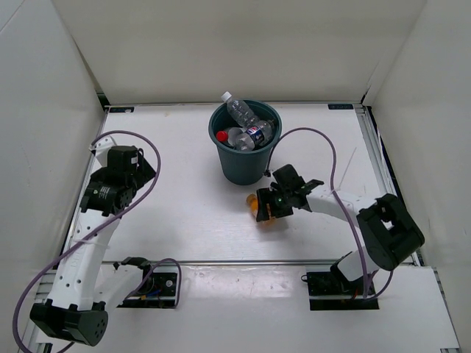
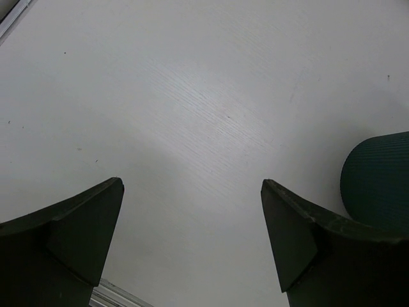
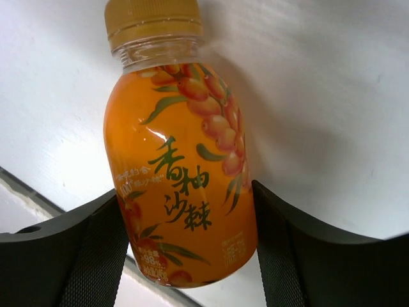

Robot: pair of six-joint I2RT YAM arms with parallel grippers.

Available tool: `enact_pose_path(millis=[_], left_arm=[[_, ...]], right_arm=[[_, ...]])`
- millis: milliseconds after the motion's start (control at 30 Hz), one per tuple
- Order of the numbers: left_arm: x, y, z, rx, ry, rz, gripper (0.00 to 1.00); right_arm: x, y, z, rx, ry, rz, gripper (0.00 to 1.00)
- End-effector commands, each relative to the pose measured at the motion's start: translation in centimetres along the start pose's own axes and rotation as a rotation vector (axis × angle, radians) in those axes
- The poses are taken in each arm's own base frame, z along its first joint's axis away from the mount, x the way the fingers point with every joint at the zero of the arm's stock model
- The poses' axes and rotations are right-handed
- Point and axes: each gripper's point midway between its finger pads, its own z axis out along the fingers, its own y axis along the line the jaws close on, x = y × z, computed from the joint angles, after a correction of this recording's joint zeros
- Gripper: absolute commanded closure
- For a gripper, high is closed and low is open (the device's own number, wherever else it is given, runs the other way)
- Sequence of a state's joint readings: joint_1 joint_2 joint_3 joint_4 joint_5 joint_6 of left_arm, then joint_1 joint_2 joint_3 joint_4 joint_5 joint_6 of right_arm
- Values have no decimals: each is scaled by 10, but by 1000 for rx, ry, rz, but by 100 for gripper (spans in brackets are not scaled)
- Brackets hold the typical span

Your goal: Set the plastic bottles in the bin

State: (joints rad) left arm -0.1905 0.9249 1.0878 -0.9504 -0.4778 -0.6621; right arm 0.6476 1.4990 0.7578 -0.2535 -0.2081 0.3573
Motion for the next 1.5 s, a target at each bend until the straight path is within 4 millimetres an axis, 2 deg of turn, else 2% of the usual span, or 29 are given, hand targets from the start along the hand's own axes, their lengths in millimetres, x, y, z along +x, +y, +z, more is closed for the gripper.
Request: enact_pose_path(millis=[0, 100, 200, 267, 333, 400, 433, 533, 567, 600, 633, 667, 700, 767, 800, 833, 867, 900, 933, 967, 1000, 1067, 1133, 1167, 1233, 1267, 1300, 1333, 1467], left_arm=[[5, 7, 2, -11, 3, -7, 0], [6, 7, 2, -7, -2, -21, 0], [10, 8, 4, -8, -1, -20, 0], [9, 8, 4, -1, -10, -26, 0], [11, 8, 6, -2, -9, -25, 0], [13, 10, 6, -2, -8, -24, 0], [17, 12, 7, -8, 0, -20, 0], [18, 12, 9, -8, -1, -20, 0], [21, 10, 11, 0, 5, -20, 0], [21, 10, 11, 0, 5, -20, 0], [21, 10, 11, 0, 5, -20, 0], [19, 9, 11, 5, -2, -24, 0], [19, 9, 11, 5, -2, -24, 0], [21, 8, 13, 8, 11, -10, 0], [21, 7, 13, 8, 11, -9, 0], [18, 6, 11, 13, 5, -13, 0], [21, 5, 13, 15, 17, -10, 0], [17, 3, 11, 21, 9, -5, 0], [14, 0, 10, 31, 11, -7, 0], [11, -2, 9, 36, 5, -11, 0], [8, -4, 9, 38, 3, -12, 0], [7, -4, 7, 38, 3, -12, 0], [6, -3, 7, 31, -3, -12, 0], [6, -3, 7, 31, -3, -12, 0], [8, -1, 7, 25, 5, -8, 0], [8, -1, 7, 25, 5, -8, 0], [9, 2, 7, 12, 7, -3, 0], [7, 2, 5, 17, 0, -7, 0], [11, 4, 7, 11, 8, -2, 0]], right_arm=[[5, 6, -19, 1, 23, -25, 46], [12, 9, -36, 4, 31, 0, 52], [18, 17, -63, 18, 20, -1, 57], [10, 27, -88, 18, -49, 0, 59], [-4, 40, -121, 13, -118, -8, 71], [-14, 41, -142, 54, -156, 4, 81], [-38, 54, -166, 32, -242, -11, 82], [-73, 67, -188, 44, -310, -55, 82], [-101, 80, -210, 35, -394, -78, 82], [-116, 84, -218, 44, -425, -92, 82], [-132, 82, -210, 84, -422, -107, 82], [-156, 85, -226, 103, -486, -108, 82], [-173, 81, -209, 125, -463, -119, 82], [-205, 79, -204, 148, -481, -158, 83], [-234, 83, -200, 159, -499, -150, 83], [-247, 87, -199, 157, -506, -151, 85], [-263, 81, -200, 169, -522, -134, 85], [-275, 82, -179, 159, -493, -145, 85], [-295, 89, -195, 147, -553, -145, 85], [-302, 92, -194, 135, -561, -149, 81], [-307, 89, -180, 140, -544, -146, 79], [-313, 90, -173, 114, -539, -148, 68], [-307, 89, -160, 99, -500, -149, 61], [-304, 87, -156, 103, -487, -147, 50], [-291, 84, -139, 86, -429, -130, 36], [-289, 86, -140, 76, -426, -123, 17], [-287, 86, -142, 76, -426, -123, 6], [-285, 85, -139, 77, -418, -112, 0], [-279, 86, -171, 97, -473, -113, 0]])
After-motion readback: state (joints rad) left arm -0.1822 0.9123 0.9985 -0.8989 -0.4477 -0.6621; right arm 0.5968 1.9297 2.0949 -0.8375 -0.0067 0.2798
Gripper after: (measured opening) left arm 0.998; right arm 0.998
